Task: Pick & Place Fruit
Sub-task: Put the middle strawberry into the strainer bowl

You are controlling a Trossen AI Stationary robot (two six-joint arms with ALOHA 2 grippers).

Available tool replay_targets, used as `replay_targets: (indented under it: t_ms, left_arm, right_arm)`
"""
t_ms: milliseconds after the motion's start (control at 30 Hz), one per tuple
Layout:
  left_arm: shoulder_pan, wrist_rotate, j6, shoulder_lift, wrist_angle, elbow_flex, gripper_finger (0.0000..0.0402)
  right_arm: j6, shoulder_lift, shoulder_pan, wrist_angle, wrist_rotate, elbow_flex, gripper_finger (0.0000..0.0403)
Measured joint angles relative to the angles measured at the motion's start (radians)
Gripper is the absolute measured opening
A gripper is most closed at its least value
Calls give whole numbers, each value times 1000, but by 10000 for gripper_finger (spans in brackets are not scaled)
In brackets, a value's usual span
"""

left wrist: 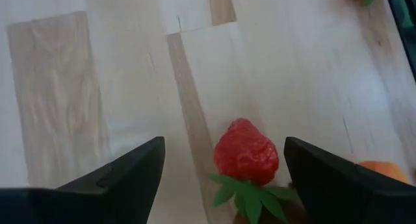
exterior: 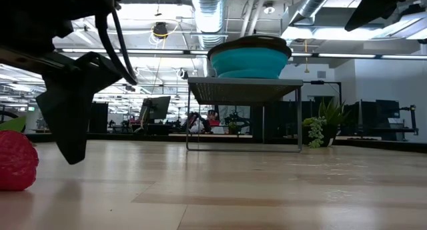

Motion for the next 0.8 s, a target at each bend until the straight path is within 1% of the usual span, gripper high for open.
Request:
replay_targets:
  t_ms: [100, 233, 633, 800]
  left_arm:
    - [-1, 0, 0, 0, -1, 0, 308]
    - [-11, -1, 0, 0, -2, -1, 291]
    - [-12, 0, -2, 0, -2, -1, 203]
    - [-12, 0, -3, 0, 2, -1, 175]
  right_arm:
    - [0, 0, 0, 0, 0, 0, 0]
    - [0, 0, 0, 0, 0, 0, 0]
    - [0, 0, 0, -1, 0, 0, 0]
    - [0, 0, 0, -1, 0, 0, 0]
